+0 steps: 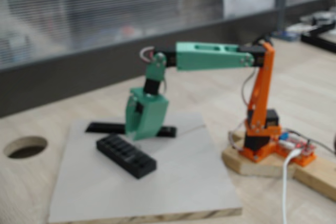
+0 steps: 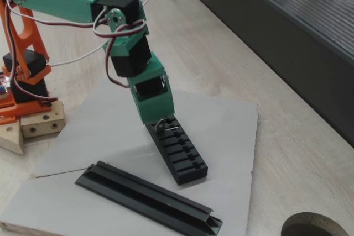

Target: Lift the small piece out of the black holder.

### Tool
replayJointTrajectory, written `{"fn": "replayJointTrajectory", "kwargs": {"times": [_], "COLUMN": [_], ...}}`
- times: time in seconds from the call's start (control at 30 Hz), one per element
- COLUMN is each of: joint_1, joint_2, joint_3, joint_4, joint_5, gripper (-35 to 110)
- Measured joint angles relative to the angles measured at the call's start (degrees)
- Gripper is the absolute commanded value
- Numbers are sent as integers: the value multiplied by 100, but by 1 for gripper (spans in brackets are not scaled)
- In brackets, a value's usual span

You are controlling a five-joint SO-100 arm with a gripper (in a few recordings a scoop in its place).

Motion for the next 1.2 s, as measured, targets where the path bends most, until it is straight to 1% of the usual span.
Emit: {"fn": "replayJointTrajectory", "kwargs": {"times": [0.1,0.2,0.43,0.67,0.83,1.03,1.2], "joint_1": [-26,70,343,343,352,352,62], "joint_2": [0,0,0,0,0,0,-18], "joint_3": [0,44,325,325,325,325,325], "joint_4": [-9,-9,0,0,0,0,0], "joint_5": [0,0,-35,-1063,-1283,-1230,-536], "gripper": [31,37,37,37,37,37,37]}}
